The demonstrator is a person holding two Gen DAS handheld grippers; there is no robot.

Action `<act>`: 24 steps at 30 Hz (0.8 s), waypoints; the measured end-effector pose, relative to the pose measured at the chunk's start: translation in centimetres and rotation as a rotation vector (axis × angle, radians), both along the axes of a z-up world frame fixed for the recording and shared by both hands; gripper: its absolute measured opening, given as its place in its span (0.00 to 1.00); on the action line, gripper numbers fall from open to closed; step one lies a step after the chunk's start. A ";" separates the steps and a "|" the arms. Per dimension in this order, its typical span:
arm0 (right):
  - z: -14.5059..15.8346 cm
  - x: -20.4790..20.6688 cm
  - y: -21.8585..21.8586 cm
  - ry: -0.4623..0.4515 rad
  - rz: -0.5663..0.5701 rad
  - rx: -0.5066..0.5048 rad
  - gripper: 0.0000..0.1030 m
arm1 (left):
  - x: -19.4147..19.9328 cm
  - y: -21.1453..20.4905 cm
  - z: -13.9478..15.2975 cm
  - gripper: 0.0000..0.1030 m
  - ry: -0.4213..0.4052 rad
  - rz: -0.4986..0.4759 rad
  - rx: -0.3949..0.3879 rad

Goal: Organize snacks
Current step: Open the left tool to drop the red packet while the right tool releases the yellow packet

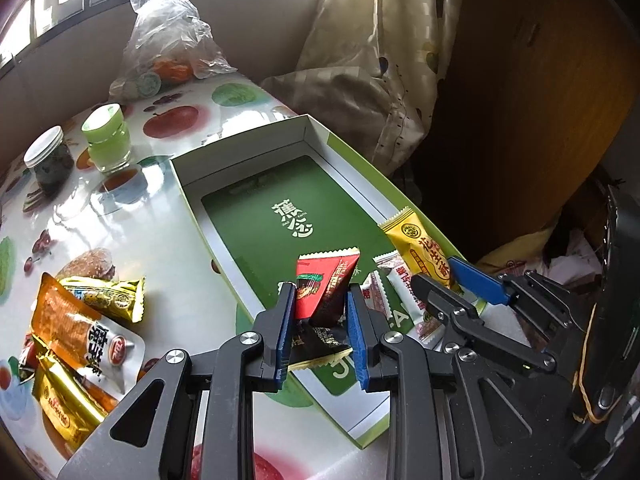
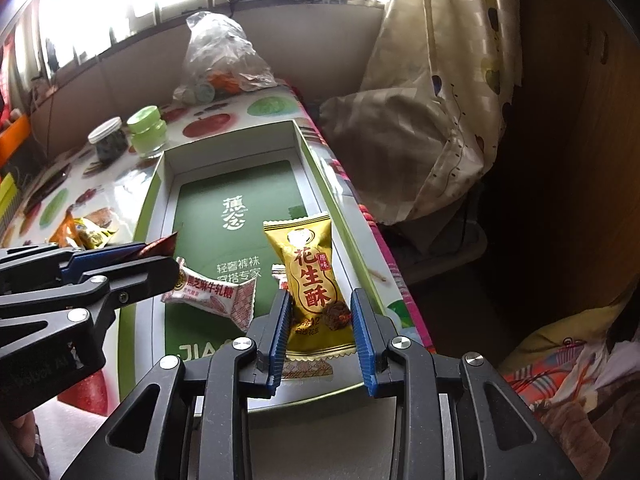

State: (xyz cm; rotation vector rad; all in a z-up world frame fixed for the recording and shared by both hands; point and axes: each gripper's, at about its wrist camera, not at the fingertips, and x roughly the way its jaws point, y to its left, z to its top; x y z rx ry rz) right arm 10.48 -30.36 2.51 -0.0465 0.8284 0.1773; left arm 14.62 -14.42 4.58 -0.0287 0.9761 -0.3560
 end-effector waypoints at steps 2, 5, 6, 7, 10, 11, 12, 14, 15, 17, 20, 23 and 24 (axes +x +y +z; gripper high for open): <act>0.0 0.1 0.1 -0.002 0.006 -0.004 0.28 | 0.1 -0.3 -0.2 0.26 0.008 0.000 0.015; 0.0 0.1 0.2 -0.006 0.013 -0.007 0.29 | 0.2 -0.5 -0.4 0.27 0.013 -0.006 0.022; 0.0 0.1 0.1 -0.007 0.015 -0.007 0.30 | 0.2 -0.6 -0.5 0.27 0.017 -0.006 0.020; 0.0 0.1 0.1 -0.008 0.016 -0.007 0.30 | 0.3 -0.6 -0.5 0.28 0.018 -0.003 0.022; 0.0 0.1 0.2 -0.011 0.019 -0.004 0.31 | 0.4 -0.5 -0.6 0.35 0.015 -0.003 0.027; 0.0 0.1 0.2 -0.011 0.023 -0.003 0.32 | 0.4 -0.4 -0.6 0.35 0.017 0.000 0.023; -0.1 0.1 0.2 -0.011 0.024 -0.003 0.32 | 0.5 -0.3 -0.6 0.35 0.018 0.002 0.021; 0.0 0.1 0.3 -0.015 0.030 0.000 0.33 | 0.6 -0.2 -0.6 0.35 0.019 0.006 0.021; 0.0 0.1 0.3 -0.018 0.032 0.001 0.35 | 0.6 -0.2 -0.6 0.35 0.019 0.006 0.020; 0.1 0.1 0.4 -0.023 0.032 0.001 0.37 | 0.6 -0.1 -0.6 0.35 0.019 0.008 0.020; 0.3 0.0 0.4 -0.028 0.027 -0.001 0.38 | 0.5 0.0 -0.5 0.35 0.017 0.010 0.019; 0.4 -0.2 0.3 -0.031 0.021 -0.003 0.39 | 0.4 0.2 -0.2 0.35 0.010 0.012 0.016; 0.4 -0.2 0.3 -0.033 0.018 -0.001 0.39 | 0.3 0.2 -0.1 0.35 0.008 0.013 0.015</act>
